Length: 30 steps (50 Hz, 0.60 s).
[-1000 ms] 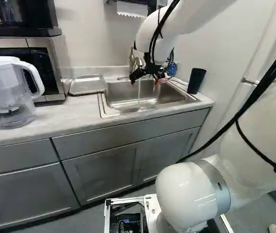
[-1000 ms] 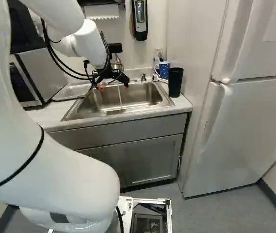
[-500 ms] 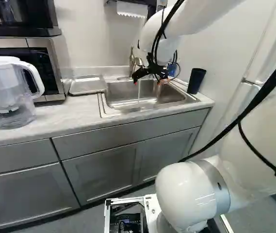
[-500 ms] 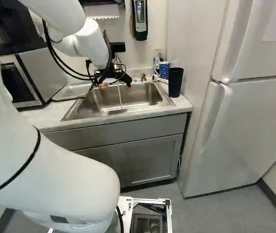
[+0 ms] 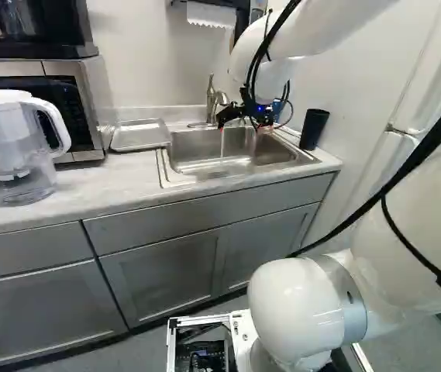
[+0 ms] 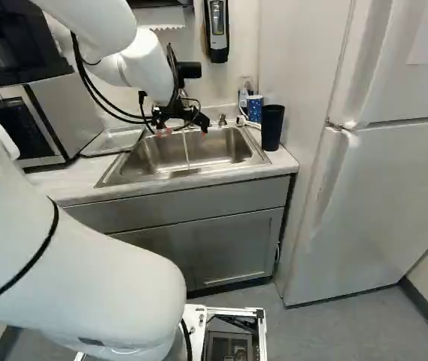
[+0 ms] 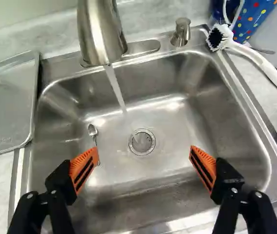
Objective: Rinse the cup and place it in the tray
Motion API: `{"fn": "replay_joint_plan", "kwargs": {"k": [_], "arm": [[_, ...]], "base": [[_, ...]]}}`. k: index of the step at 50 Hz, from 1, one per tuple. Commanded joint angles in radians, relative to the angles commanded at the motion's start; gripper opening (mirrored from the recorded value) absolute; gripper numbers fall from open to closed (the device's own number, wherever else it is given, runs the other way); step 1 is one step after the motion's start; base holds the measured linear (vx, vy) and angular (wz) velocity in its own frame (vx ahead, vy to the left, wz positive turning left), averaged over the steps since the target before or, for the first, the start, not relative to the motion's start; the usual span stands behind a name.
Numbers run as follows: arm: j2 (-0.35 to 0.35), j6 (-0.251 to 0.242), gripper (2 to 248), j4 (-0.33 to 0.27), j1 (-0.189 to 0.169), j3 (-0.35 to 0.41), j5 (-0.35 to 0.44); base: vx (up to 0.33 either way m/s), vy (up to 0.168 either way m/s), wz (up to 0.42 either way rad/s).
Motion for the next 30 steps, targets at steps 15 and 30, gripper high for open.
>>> {"fn": "replay_joint_plan", "kwargs": {"k": [15,30], "arm": [[0.006,0.0,247,0.022,-0.019,0.005,0.048],[0.011,0.0,247,0.046,-0.033,0.01,0.096]], "base": [[0.0,0.0,0.0],[0.0,0.0,0.0]]}}
